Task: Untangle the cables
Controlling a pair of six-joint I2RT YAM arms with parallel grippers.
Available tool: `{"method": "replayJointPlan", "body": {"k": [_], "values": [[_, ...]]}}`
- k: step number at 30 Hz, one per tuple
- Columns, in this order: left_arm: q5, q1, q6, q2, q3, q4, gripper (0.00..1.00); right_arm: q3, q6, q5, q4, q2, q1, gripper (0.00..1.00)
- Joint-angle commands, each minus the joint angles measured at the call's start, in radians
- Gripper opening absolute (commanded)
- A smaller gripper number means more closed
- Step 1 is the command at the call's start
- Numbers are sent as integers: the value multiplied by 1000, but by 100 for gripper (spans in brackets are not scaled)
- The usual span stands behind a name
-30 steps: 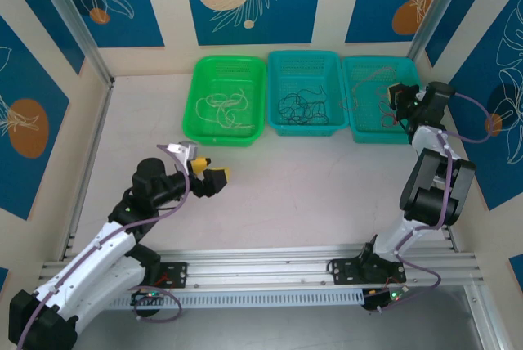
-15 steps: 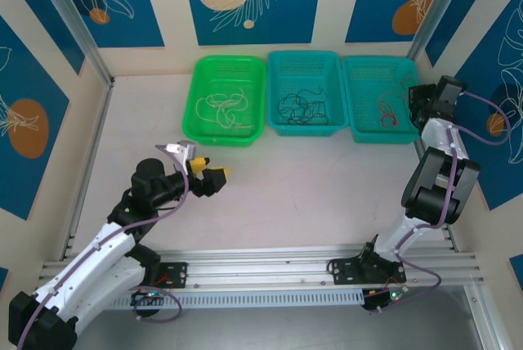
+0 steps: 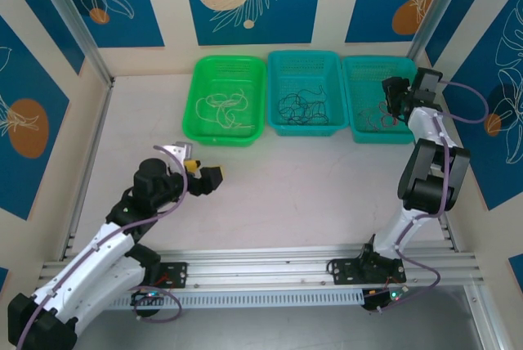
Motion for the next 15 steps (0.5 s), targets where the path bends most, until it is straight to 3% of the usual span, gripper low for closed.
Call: {"method": "replayJointPlan", "body": {"k": [1,5,8,11,15], "values": [[-178,-6,24,-19,44,-127,95,-56,-61,-41,-29,-111,-13,49],[-409,-4,77,0,50,-198,95,-181,-160,-40,-47,-287,19,49],[-584,-2,166,14,25,-168,95,-325,-292,87,-79,-466,115,50],[-752,13,262,38,-7,-105,95,-503,-463,254,-77,-647,244,62],[-847,52,399,93,-80,71,94,-766,-612,324,87,-834,334,69]]}}
